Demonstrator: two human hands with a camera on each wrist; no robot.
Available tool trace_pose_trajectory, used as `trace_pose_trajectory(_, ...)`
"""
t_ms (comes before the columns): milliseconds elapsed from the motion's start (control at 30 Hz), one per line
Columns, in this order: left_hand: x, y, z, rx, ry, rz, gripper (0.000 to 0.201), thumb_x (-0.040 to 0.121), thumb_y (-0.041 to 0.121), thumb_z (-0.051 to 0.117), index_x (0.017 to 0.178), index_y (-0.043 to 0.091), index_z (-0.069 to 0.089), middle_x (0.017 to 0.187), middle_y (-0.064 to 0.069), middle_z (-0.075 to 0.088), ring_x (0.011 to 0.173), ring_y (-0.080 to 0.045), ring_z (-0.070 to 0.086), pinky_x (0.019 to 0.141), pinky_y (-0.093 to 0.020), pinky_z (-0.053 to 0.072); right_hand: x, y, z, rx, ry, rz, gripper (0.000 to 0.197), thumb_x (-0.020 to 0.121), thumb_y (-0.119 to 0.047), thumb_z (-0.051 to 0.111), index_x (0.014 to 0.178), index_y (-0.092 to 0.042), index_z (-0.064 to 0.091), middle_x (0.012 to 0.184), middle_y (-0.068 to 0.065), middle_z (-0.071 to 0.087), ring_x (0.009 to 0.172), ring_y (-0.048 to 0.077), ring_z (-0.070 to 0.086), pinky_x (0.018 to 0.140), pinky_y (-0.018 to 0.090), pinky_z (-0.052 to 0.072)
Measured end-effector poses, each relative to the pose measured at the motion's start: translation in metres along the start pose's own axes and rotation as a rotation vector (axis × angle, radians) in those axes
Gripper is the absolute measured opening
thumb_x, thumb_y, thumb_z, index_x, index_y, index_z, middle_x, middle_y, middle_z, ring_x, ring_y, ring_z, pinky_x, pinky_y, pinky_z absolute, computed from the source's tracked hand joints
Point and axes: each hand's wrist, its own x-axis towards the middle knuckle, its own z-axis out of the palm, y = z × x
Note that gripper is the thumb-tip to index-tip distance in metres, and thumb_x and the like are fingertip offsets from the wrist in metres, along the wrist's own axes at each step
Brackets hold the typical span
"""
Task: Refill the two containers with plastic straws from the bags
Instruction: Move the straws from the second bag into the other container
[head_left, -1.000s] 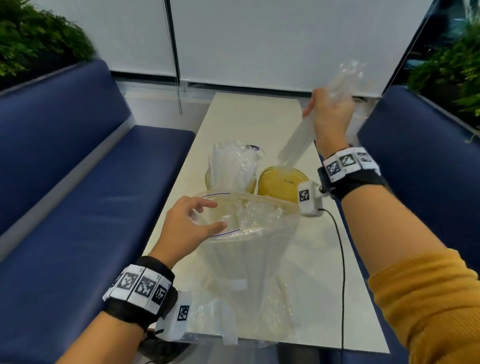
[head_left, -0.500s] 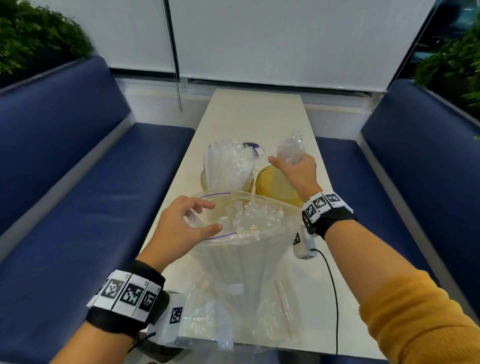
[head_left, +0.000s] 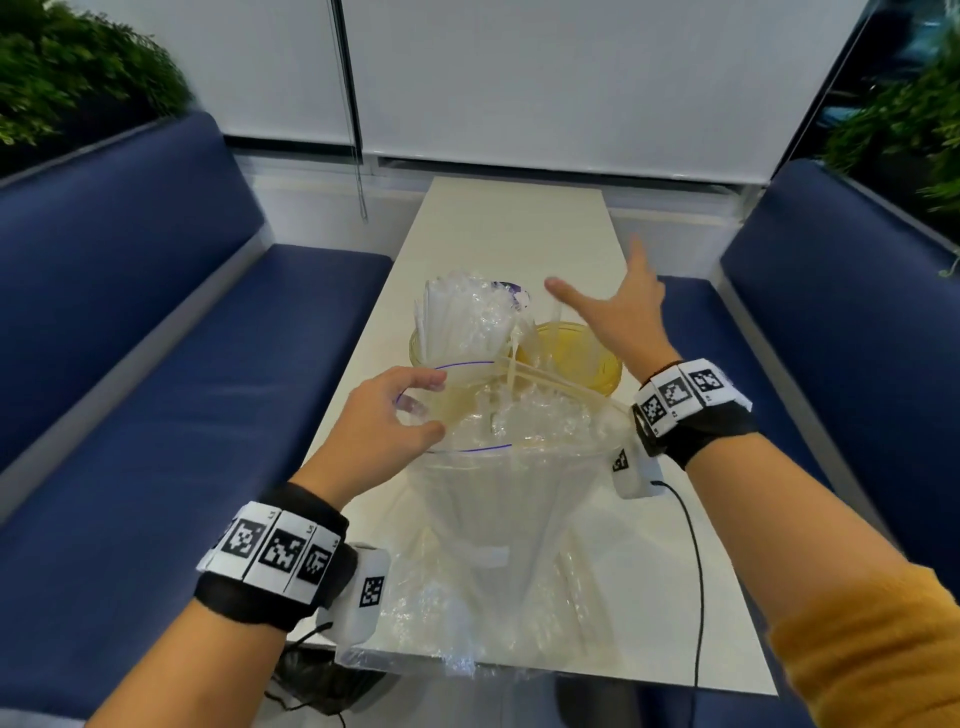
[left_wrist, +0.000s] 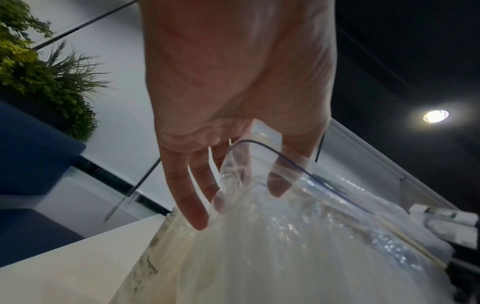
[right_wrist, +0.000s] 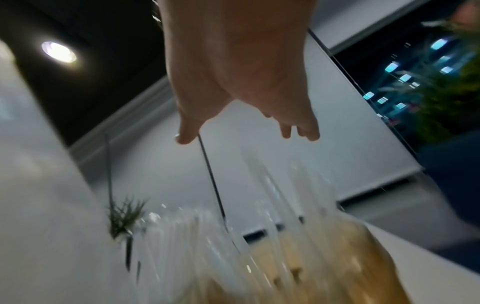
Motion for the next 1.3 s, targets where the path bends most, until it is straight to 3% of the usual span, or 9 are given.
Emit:
trace_pose_trajectory(133, -0.001, 0.003, 0.004, 0.033, -0.031, 0.022, 0.057, 0.079, 0.012, 0.075, 0.131, 0.028, 0.059, 0.130, 0.019, 0.059, 0.107, -0.006, 0.062, 0.075, -0.017, 0.050, -0.031, -0.060, -0.024, -0.125, 0.207, -0.417, 0.044, 0.090, -0.052, 0.066, 0.120, -0.020, 0.063, 0.117, -0.003, 0.061, 0.109, 0.015, 0.057, 0.096, 0.033, 0.050)
trace_pose_trajectory(267, -0.001, 0.007, 0.008, 0.008, -0.039, 0.027, 0.068, 0.076, 0.010, 0.078, 0.137, 0.023, 0.053, 0.136, 0.014, 0.054, 0.109, -0.007, 0.060, 0.076, -0.020, 0.051, -0.080, -0.103, -0.024, -0.244, -0.298, -0.531, 0.033, 0.094, -0.041, 0.065, 0.083, -0.012, 0.076, 0.071, -0.002, 0.072, 0.065, 0.013, 0.067, 0.070, 0.032, 0.057)
trace_pose_trajectory(333, 0.000, 0.009, 0.010, -0.021, -0.049, 0.037, 0.073, 0.073, 0.008, 0.079, 0.140, 0.023, 0.052, 0.137, 0.012, 0.053, 0.107, -0.005, 0.060, 0.074, -0.018, 0.051, -0.098, -0.099, -0.009, -0.519, -0.522, -0.545, 0.039, 0.092, -0.050, 0.061, 0.089, -0.016, 0.078, 0.081, -0.001, 0.075, 0.076, 0.015, 0.069, 0.075, 0.033, 0.057)
trace_pose_trajectory(467, -0.001, 0.012, 0.014, -0.016, -0.072, 0.082, 0.077, 0.073, 0.009, 0.081, 0.142, 0.022, 0.050, 0.136, 0.012, 0.053, 0.103, -0.003, 0.060, 0.074, -0.016, 0.051, -0.112, -0.070, 0.025, -1.057, -0.587, -0.538, 0.060, 0.092, -0.067, 0.047, 0.136, -0.027, 0.059, 0.131, 0.003, 0.060, 0.122, 0.025, 0.055, 0.093, 0.040, 0.049)
trace_pose_trajectory(600, -0.002, 0.010, 0.012, -0.016, -0.049, 0.088, 0.079, 0.071, 0.007, 0.081, 0.141, 0.024, 0.050, 0.133, 0.013, 0.053, 0.098, -0.005, 0.059, 0.073, -0.016, 0.048, -0.116, -0.052, 0.040, -1.323, -0.581, -0.554, 0.063, 0.093, -0.070, 0.042, 0.133, -0.023, 0.056, 0.128, 0.006, 0.060, 0.117, 0.030, 0.057, 0.082, 0.039, 0.043)
trace_pose_trajectory(833, -0.003, 0.006, 0.013, -0.022, -0.041, 0.096, 0.078, 0.070, 0.014, 0.084, 0.140, 0.025, 0.052, 0.132, 0.012, 0.053, 0.098, -0.006, 0.058, 0.075, -0.016, 0.046, -0.114, -0.054, 0.041, -1.106, -0.507, -0.702, 0.042, 0.105, -0.046, 0.038, 0.112, -0.012, 0.063, 0.105, 0.007, 0.069, 0.093, 0.029, 0.067, 0.064, 0.032, 0.038)
trace_pose_trajectory(1067, -0.008, 0.012, 0.018, -0.012, -0.021, 0.098, 0.089, 0.057, 0.049, 0.094, 0.134, 0.029, 0.055, 0.128, 0.015, 0.051, 0.096, -0.002, 0.054, 0.076, -0.013, 0.042, -0.109, -0.081, 0.021, -0.945, -0.433, -0.694, 0.038, 0.105, -0.047, 0.038, 0.098, -0.015, 0.056, 0.089, 0.007, 0.060, 0.075, 0.025, 0.054, 0.063, 0.032, 0.034)
trace_pose_trajectory(1200, -0.010, 0.021, 0.027, 0.007, 0.021, 0.035, 0.099, 0.051, 0.060, 0.092, 0.133, 0.022, 0.052, 0.119, 0.009, 0.049, 0.100, -0.007, 0.050, 0.089, -0.027, 0.048, -0.109, -0.111, 0.010, -0.845, -0.346, -0.762, 0.034, 0.105, -0.044, 0.044, 0.097, -0.013, 0.056, 0.086, 0.004, 0.057, 0.073, 0.021, 0.046, 0.064, 0.033, 0.035)
trace_pose_trajectory(1300, -0.008, 0.031, 0.037, -0.095, 0.082, -0.011, 0.076, 0.046, 0.063, 0.092, 0.103, 0.027, 0.057, 0.106, 0.006, 0.054, 0.102, -0.015, 0.056, 0.088, -0.038, 0.054, -0.110, -0.124, 0.014, -0.814, -0.332, -0.784, 0.035, 0.105, -0.042, 0.045, 0.104, -0.010, 0.060, 0.086, 0.003, 0.051, 0.074, 0.021, 0.045, 0.065, 0.033, 0.033)
